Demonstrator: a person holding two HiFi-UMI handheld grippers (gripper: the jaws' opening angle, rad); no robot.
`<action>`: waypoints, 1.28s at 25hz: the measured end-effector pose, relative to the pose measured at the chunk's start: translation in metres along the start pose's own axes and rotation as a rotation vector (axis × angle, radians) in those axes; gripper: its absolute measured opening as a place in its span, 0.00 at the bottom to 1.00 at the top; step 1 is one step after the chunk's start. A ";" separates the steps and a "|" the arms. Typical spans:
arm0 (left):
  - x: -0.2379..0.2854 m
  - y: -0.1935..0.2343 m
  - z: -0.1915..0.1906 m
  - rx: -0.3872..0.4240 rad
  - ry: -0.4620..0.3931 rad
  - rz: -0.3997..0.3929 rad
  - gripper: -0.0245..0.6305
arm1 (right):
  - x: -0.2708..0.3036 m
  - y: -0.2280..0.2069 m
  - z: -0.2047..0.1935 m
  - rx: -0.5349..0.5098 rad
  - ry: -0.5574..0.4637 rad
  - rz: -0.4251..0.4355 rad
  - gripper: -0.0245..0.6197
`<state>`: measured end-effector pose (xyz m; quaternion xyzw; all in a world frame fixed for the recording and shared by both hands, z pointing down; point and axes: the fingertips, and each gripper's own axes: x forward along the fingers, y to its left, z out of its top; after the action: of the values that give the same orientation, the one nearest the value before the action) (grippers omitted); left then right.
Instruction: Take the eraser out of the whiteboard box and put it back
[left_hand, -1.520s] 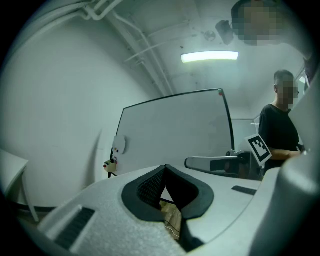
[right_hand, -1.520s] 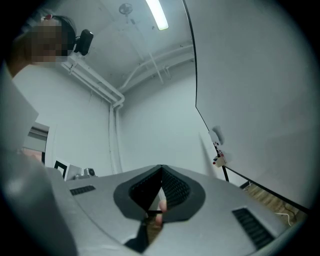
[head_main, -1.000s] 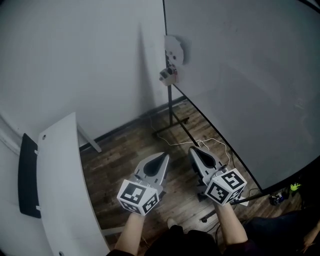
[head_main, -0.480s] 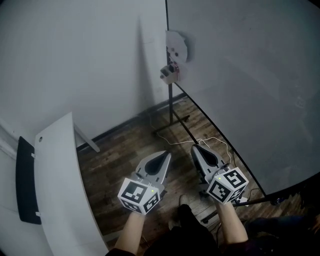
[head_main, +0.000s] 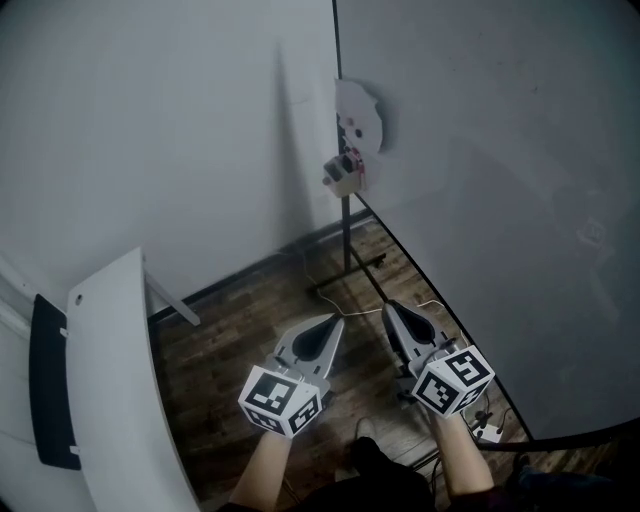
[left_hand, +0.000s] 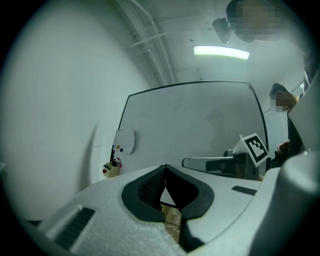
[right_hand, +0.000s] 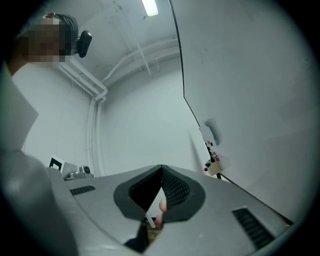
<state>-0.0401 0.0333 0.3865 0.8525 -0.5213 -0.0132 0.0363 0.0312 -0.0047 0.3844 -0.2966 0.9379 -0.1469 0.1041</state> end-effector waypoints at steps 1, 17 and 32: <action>0.009 0.004 0.001 0.003 0.002 0.001 0.04 | 0.006 -0.008 0.002 0.002 0.000 0.001 0.04; 0.102 0.060 0.007 0.003 0.023 0.020 0.04 | 0.073 -0.088 0.025 0.037 -0.005 0.016 0.04; 0.162 0.164 0.004 -0.006 0.047 -0.053 0.04 | 0.176 -0.131 0.018 0.048 -0.012 -0.065 0.04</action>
<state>-0.1118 -0.1849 0.3972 0.8658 -0.4977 0.0044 0.0511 -0.0363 -0.2138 0.3929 -0.3250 0.9234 -0.1711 0.1118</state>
